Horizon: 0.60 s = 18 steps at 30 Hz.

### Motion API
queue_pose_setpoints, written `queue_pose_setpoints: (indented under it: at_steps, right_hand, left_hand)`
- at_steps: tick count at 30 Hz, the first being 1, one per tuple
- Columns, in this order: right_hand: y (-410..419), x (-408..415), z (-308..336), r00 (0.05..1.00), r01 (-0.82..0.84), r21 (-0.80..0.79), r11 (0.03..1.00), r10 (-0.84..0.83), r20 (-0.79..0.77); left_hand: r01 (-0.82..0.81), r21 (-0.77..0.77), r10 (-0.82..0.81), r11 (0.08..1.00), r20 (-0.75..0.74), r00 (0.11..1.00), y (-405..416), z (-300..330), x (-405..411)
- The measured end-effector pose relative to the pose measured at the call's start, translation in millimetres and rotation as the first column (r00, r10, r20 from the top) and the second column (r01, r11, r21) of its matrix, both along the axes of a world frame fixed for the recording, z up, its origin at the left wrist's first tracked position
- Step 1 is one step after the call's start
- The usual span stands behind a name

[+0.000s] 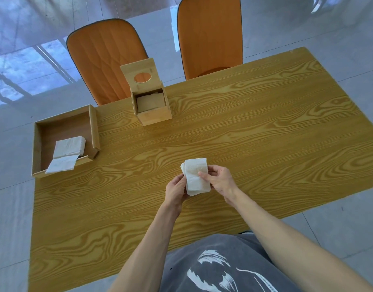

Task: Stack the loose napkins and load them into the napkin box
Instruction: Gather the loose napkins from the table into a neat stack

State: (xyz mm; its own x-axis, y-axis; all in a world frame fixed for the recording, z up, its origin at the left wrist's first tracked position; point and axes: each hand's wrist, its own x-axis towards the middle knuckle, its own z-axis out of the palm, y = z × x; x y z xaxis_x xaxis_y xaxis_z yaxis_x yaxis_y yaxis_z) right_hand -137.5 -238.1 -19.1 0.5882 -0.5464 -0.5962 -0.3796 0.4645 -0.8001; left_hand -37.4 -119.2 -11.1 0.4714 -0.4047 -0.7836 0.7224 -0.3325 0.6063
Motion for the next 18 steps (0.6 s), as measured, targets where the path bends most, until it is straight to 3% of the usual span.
queue_pose_setpoints:
  at_steps: [7,11,15,18]
  right_hand:
    - [3,8,-13,0.972,-0.183,-0.303,0.935,0.126,-0.198]
    - [5,10,-9,0.955,-0.221,-0.421,0.880,0.107,-0.278]
    - [4,12,-1,0.959,-0.205,-0.443,0.873,0.089,-0.269]
    - [4,19,8,0.961,-0.233,-0.338,0.912,0.164,-0.221]
  left_hand:
    - [-0.002,-0.040,0.000,0.999,-0.033,0.999,3,3,3]
    - [-0.004,-0.066,0.002,0.998,-0.026,1.000,5,4,6]
    - [-0.094,-0.111,0.087,0.989,-0.065,0.994,6,6,15]
    - [-0.159,-0.180,0.141,0.971,-0.111,0.984,10,8,26]
